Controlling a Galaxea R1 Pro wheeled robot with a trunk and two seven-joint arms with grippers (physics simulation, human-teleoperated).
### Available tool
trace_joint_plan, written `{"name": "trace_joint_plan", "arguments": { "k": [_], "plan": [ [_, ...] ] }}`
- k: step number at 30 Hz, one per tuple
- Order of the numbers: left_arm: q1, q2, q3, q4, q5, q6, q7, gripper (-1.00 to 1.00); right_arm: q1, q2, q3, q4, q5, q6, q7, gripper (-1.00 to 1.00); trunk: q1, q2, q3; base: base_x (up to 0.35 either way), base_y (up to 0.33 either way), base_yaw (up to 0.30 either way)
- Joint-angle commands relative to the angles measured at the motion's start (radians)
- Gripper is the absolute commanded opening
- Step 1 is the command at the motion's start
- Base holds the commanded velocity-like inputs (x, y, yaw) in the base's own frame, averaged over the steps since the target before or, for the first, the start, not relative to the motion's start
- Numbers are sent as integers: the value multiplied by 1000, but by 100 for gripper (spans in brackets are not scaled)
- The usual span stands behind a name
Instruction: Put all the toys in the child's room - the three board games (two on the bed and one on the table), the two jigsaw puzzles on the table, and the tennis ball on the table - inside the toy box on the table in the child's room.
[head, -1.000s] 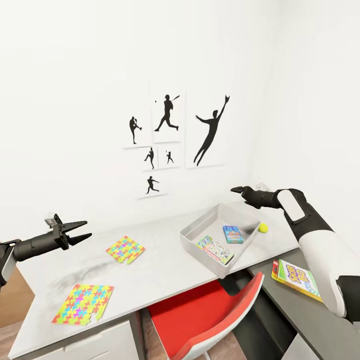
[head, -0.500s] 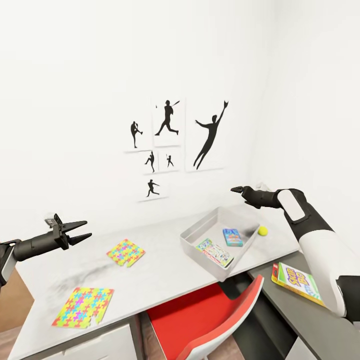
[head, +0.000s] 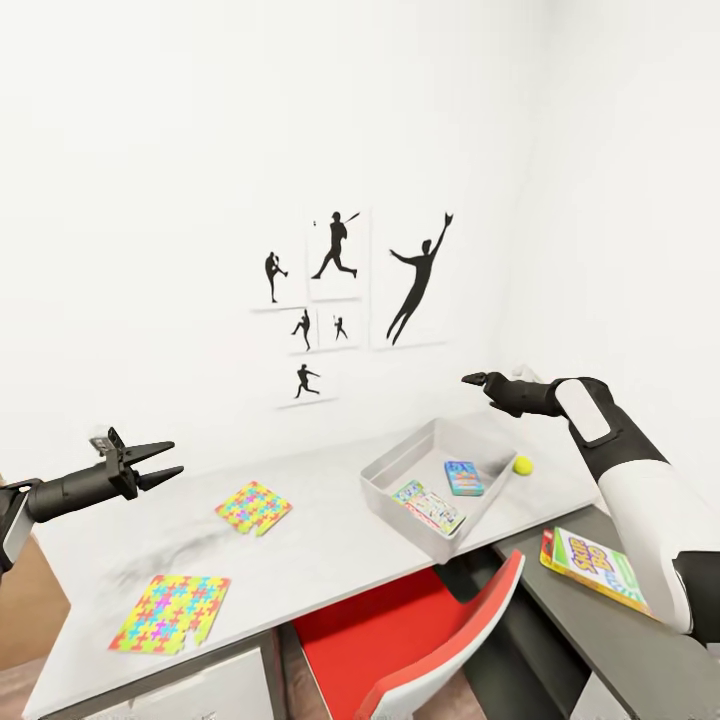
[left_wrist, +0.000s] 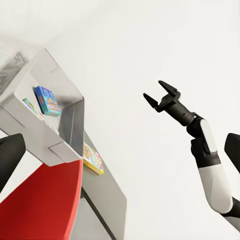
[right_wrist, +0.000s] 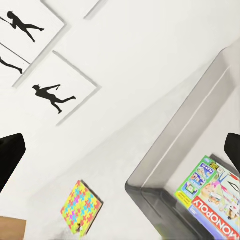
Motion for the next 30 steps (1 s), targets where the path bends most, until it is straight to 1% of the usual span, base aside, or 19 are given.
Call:
{"name": "trace_joint_plan", "arguments": {
  "k": [1, 9, 22, 30],
  "plan": [
    [0, 0, 0, 0, -2, 11, -4, 100, 0, -1, 3, 0, 7, 2, 7, 100, 0, -1, 1, -103, 0, 0],
    [0, 0, 0, 0, -2, 11, -4, 100, 2, -1, 2, 0, 7, 1, 8, 100, 0, -1, 12, -123, 0, 0],
    [0, 0, 0, 0, -2, 11, -4, 100, 6, -5, -1, -9, 8, 0, 9, 100, 0, -1, 14, -133, 0, 0],
    [0, 0, 0, 0, -2, 11, -4, 100, 11, -4, 1, -63, 7, 0, 8, 100, 0, -1, 14, -45, 0, 0]
  ]
}}
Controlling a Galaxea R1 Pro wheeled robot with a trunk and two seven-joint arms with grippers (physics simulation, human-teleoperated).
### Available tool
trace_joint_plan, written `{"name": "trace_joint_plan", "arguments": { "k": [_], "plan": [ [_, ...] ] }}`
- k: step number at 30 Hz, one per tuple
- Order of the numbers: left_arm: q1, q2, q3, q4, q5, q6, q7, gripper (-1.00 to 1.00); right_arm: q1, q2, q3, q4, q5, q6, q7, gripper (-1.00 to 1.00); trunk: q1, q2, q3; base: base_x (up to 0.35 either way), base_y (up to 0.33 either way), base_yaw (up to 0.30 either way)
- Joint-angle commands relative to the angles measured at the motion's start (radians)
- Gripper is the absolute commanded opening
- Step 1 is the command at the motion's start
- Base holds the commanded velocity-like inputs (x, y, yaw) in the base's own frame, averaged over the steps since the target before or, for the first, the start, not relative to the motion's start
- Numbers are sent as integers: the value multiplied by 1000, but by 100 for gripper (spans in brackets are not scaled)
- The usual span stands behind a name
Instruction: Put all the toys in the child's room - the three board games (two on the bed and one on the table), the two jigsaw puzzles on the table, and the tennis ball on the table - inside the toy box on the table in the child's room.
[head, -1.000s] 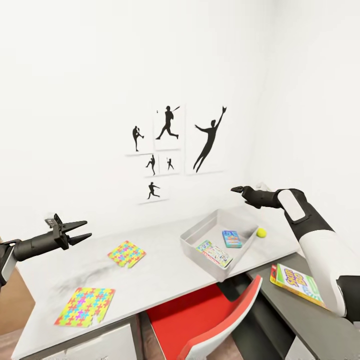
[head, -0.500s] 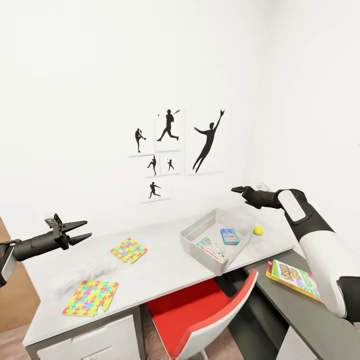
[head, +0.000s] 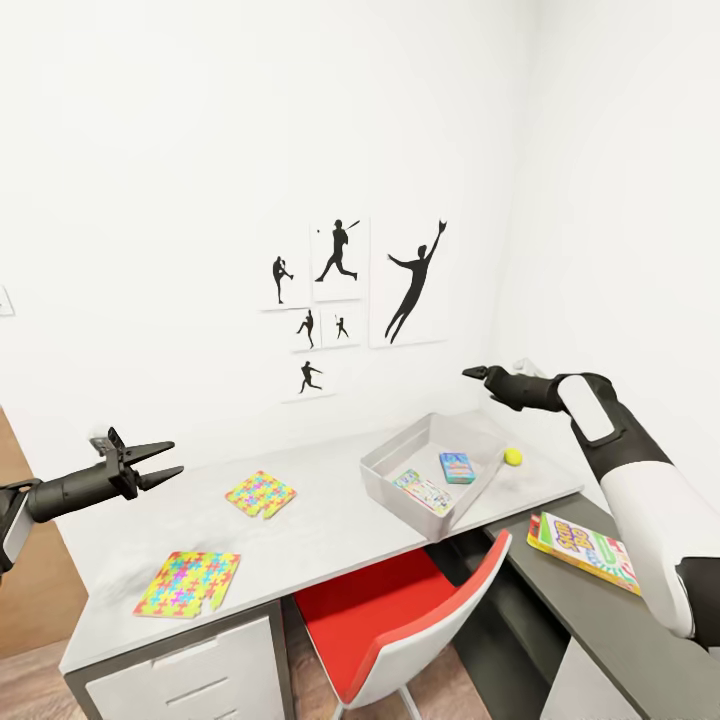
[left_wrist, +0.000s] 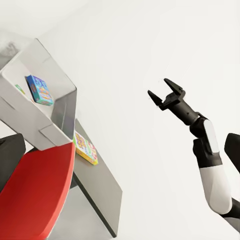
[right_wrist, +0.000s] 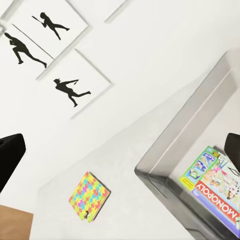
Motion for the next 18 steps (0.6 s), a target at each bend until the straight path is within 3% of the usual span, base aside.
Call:
{"name": "trace_joint_plan", "arguments": {
  "k": [1, 18],
  "plan": [
    [0, 0, 0, 0, -1, 11, -4, 100, 0, -1, 2, -4, 8, 2, 6, 100, 0, -1, -1, -9, 0, 0],
    [0, 0, 0, 0, -1, 11, -4, 100, 5, 1, 3, -17, 9, -1, -3, 100, 0, -1, -1, -1, 0, 0]
  ]
}}
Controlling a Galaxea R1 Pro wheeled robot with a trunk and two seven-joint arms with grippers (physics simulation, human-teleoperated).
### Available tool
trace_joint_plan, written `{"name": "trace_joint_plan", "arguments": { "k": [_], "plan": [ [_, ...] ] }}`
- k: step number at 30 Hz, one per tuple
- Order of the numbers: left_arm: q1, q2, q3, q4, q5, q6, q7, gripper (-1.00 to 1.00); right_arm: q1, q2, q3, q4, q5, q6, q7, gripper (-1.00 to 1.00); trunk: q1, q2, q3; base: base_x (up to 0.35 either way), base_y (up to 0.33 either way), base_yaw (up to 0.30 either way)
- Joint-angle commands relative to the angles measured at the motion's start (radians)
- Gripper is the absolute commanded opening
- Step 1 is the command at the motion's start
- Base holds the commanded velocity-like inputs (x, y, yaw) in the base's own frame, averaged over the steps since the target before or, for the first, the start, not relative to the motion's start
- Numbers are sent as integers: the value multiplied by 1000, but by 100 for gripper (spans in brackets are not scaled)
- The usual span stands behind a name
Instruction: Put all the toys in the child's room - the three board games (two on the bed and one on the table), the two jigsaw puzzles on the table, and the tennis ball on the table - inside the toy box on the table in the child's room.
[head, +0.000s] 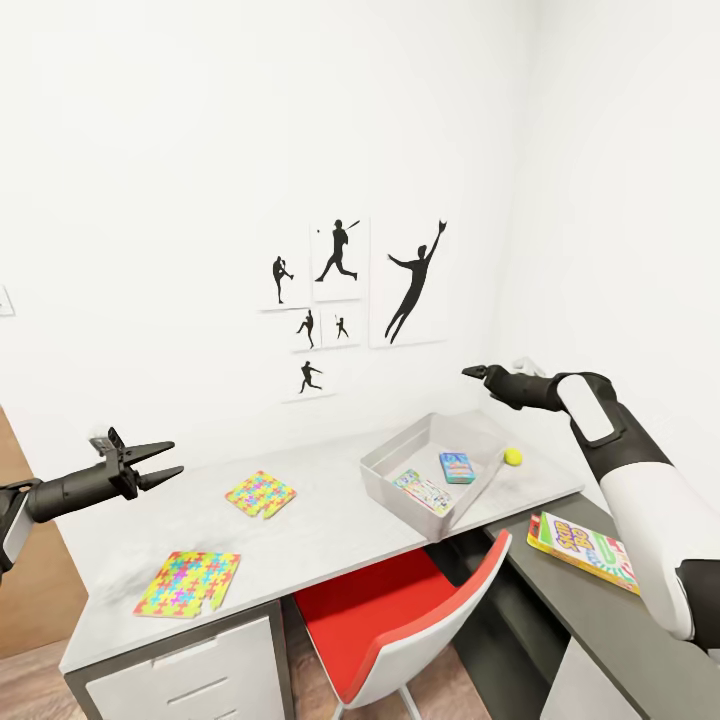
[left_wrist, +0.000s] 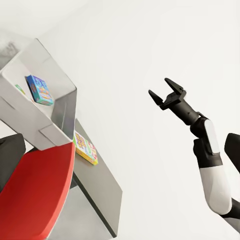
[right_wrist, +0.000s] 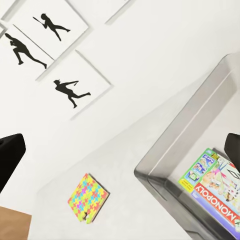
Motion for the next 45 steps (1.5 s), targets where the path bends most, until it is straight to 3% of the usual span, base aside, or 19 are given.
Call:
{"name": "trace_joint_plan", "arguments": {
  "k": [1, 10, 39, 45],
  "plan": [
    [0, 0, 0, 0, -1, 11, -4, 100, 0, -1, 2, 0, 7, 2, 6, 100, 0, -1, 0, 0, 0, 0],
    [0, 0, 0, 0, -1, 11, -4, 100, 0, 0, 4, 0, 10, 0, 5, 100, 0, -1, 0, 0, 10, 101],
    [0, 1, 0, 0, -2, 7, -4, 100, 1, 1, 8, 0, 14, -1, 3, 100, 0, -1, -1, 0, 102, 282],
    [1, 2, 0, 0, -5, 3, -4, 100, 1, 2, 11, 5, 10, 4, -52, 100, 0, -1, -3, 0, 22, 287]
  ]
}}
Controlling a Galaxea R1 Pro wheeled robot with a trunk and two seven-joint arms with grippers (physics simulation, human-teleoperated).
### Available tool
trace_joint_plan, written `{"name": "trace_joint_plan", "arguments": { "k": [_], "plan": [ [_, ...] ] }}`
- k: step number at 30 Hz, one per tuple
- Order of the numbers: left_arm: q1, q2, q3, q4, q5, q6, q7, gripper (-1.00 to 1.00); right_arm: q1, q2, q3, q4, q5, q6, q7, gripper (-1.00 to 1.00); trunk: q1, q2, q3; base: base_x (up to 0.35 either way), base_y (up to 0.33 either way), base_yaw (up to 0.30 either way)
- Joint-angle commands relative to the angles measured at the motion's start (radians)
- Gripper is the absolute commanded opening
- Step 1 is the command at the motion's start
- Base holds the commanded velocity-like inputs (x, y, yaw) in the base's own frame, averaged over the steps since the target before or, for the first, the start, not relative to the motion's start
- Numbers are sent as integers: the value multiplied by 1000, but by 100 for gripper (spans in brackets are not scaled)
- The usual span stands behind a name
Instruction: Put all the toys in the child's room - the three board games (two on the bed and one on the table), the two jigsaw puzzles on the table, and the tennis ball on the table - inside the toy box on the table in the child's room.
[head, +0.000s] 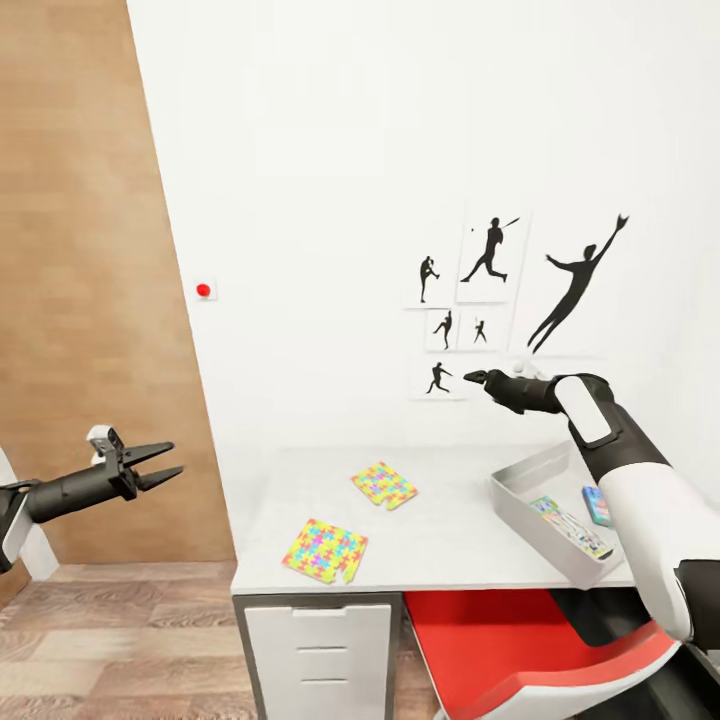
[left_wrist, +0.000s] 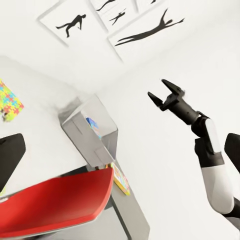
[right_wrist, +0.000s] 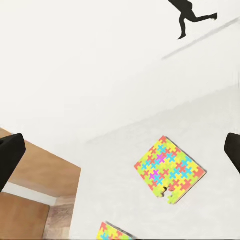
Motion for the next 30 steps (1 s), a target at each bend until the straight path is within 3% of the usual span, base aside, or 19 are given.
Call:
{"name": "trace_joint_plan", "arguments": {
  "k": [1, 9, 15, 21, 30],
  "plan": [
    [-1, 0, 0, 1, -2, 10, -4, 100, 0, -1, 3, -1, -2, 4, -10, 100, 0, -1, -1, 0, 6, 285],
    [0, 37, -2, 1, -7, 5, -4, 100, 0, 19, 4, -4, -7, 15, -133, 100, 0, -1, -7, 0, 2, 261],
    [0, 78, -5, 8, -9, -6, 6, 100, 0, 40, 5, -6, -6, 33, -168, 100, 0, -1, -14, 0, 0, 217],
    [3, 101, -8, 15, -10, -43, 115, 100, 0, 53, 5, -5, -4, 48, -176, 100, 0, -1, -21, 0, 0, 209],
    [13, 105, -10, 30, -9, -121, 406, 100, 1, 74, 5, -6, 2, 106, -177, 100, 0, -1, -32, 0, 0, 208]
  ]
}}
